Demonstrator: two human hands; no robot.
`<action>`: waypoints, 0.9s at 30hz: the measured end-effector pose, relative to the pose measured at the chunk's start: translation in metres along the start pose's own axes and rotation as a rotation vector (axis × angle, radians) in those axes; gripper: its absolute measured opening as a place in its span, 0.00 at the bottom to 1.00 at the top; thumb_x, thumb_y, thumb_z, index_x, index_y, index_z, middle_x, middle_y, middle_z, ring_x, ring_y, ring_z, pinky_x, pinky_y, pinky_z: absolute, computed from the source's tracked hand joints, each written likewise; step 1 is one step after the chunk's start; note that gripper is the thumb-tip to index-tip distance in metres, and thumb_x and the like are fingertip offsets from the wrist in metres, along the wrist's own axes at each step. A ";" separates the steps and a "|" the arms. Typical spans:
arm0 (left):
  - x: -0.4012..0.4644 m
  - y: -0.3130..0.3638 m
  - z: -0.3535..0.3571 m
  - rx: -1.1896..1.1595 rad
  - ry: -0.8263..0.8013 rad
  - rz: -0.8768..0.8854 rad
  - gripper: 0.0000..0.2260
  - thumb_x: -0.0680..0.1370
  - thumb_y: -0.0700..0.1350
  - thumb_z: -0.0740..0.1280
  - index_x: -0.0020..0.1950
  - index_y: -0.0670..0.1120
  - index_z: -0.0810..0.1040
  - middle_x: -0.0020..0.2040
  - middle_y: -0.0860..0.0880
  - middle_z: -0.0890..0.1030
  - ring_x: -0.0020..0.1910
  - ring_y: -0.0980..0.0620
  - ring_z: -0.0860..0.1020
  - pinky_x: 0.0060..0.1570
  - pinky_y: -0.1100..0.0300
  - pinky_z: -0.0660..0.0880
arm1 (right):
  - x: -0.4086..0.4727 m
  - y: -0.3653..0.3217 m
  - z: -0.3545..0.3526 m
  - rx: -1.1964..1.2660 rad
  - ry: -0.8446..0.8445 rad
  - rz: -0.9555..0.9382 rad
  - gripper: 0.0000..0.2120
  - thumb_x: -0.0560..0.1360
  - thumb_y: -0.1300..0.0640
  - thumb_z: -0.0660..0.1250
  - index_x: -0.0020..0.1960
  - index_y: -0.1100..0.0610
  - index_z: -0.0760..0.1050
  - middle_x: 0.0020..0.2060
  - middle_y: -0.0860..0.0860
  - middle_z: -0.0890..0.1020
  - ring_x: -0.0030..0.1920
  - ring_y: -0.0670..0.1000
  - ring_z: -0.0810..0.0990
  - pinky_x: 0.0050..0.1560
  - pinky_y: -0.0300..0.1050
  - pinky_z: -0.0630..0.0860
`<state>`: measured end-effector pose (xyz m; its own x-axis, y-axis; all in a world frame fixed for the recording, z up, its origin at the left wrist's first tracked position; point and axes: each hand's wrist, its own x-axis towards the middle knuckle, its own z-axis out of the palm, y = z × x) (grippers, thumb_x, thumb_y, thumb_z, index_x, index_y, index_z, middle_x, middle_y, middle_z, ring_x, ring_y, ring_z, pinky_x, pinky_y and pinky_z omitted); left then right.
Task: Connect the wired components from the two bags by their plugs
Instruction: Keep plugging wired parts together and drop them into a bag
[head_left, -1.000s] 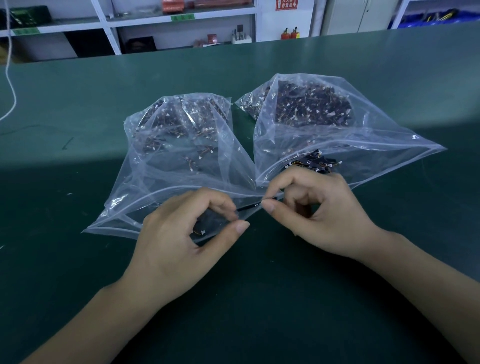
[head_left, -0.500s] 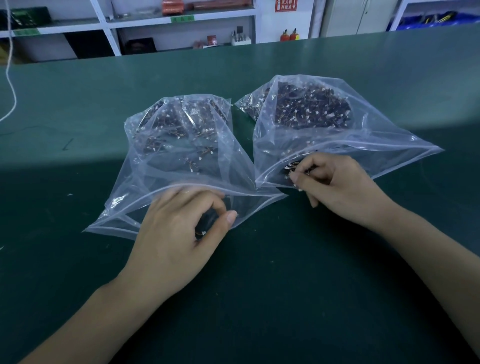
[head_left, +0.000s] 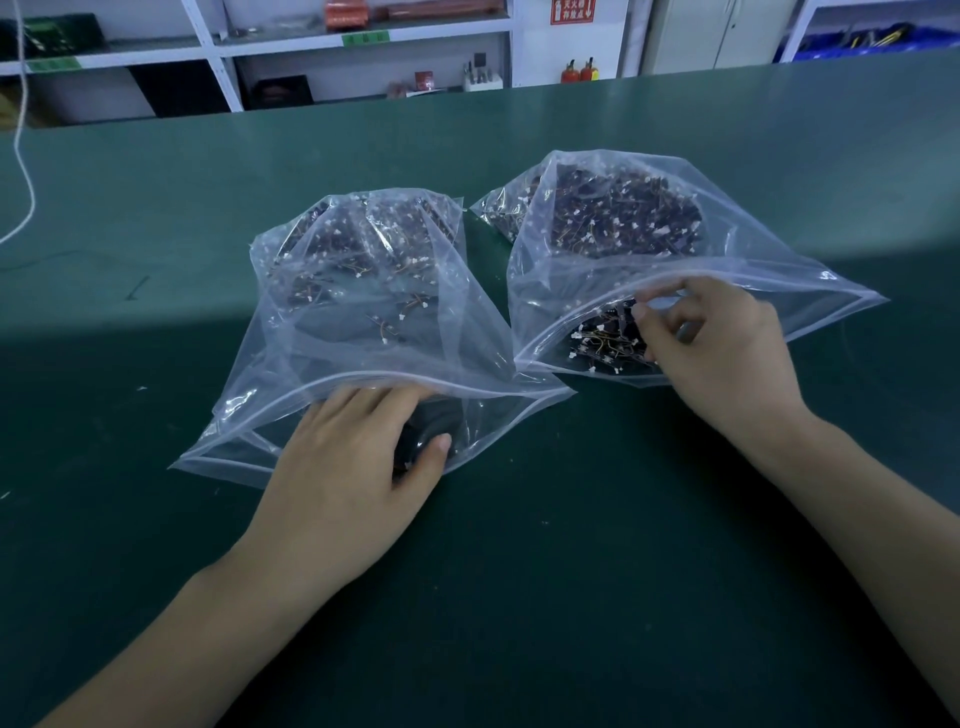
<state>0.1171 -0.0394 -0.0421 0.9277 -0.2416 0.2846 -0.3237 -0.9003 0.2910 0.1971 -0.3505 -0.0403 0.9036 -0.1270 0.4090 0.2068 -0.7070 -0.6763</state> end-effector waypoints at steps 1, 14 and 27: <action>0.000 0.000 -0.001 -0.005 0.007 -0.007 0.12 0.82 0.56 0.67 0.64 0.56 0.78 0.53 0.62 0.77 0.55 0.56 0.74 0.53 0.57 0.69 | -0.001 -0.001 0.000 -0.023 0.006 -0.015 0.01 0.81 0.52 0.71 0.52 0.47 0.82 0.32 0.39 0.82 0.33 0.46 0.80 0.44 0.42 0.77; 0.005 -0.012 -0.014 0.129 0.100 -0.066 0.05 0.74 0.47 0.74 0.44 0.56 0.79 0.41 0.60 0.77 0.45 0.54 0.76 0.41 0.57 0.70 | -0.016 -0.019 0.006 0.097 0.026 -0.175 0.19 0.81 0.52 0.72 0.33 0.55 0.73 0.23 0.48 0.72 0.27 0.55 0.71 0.34 0.50 0.72; 0.006 -0.011 -0.010 0.071 0.191 0.156 0.03 0.79 0.44 0.74 0.50 0.51 0.87 0.46 0.56 0.82 0.45 0.49 0.82 0.42 0.51 0.80 | -0.030 -0.028 0.015 0.218 -0.022 -0.396 0.19 0.81 0.56 0.71 0.33 0.57 0.74 0.23 0.45 0.67 0.25 0.49 0.66 0.31 0.36 0.62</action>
<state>0.1241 -0.0275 -0.0347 0.8136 -0.3130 0.4900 -0.4402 -0.8821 0.1675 0.1699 -0.3167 -0.0427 0.7464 0.1406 0.6505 0.6103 -0.5346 -0.5847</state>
